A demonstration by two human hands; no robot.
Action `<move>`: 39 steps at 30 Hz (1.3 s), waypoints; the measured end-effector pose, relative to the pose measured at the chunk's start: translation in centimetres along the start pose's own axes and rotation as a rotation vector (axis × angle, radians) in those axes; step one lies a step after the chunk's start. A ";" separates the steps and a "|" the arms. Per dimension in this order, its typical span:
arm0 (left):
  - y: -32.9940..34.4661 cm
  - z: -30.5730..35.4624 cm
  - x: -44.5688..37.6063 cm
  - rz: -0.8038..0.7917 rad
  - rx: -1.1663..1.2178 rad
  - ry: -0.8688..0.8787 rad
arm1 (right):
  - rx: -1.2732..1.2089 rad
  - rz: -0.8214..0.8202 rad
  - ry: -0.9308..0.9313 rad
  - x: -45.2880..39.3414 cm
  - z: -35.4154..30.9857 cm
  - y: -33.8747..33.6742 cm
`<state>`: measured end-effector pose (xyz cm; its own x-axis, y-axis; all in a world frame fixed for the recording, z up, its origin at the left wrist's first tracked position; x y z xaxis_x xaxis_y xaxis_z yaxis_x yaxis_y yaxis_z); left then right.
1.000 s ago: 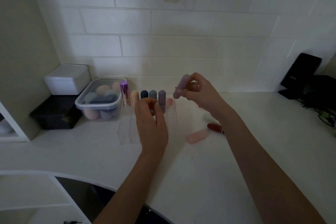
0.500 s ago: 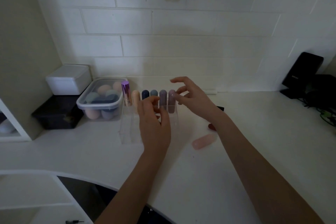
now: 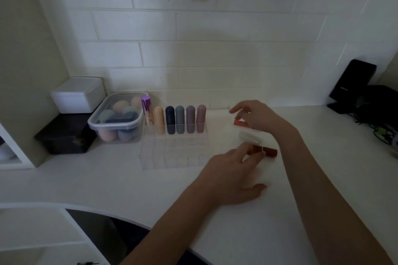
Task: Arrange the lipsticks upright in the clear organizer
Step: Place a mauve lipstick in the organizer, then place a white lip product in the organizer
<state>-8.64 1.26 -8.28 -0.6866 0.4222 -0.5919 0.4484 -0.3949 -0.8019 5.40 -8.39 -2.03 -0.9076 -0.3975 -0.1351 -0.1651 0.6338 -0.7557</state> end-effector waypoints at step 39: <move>-1.8 -2.9 0.7 0.555 0.062 -0.484 | 0.169 0.058 0.087 0.2 2.7 -0.6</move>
<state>-8.25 4.55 -7.49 -0.5506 -0.2540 -0.7951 0.7794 -0.4976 -0.3807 6.40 -10.64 -3.29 -0.9448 -0.3004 -0.1310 -0.0515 0.5309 -0.8459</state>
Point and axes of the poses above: each hand's wrist, its own x-axis away from the middle knuckle, its own y-axis out of the palm, z = x × y, the point moved 1 cm from there along -x, towards the middle knuckle, and after that the axes turned 3 degrees about z, right-handed, at the moved point
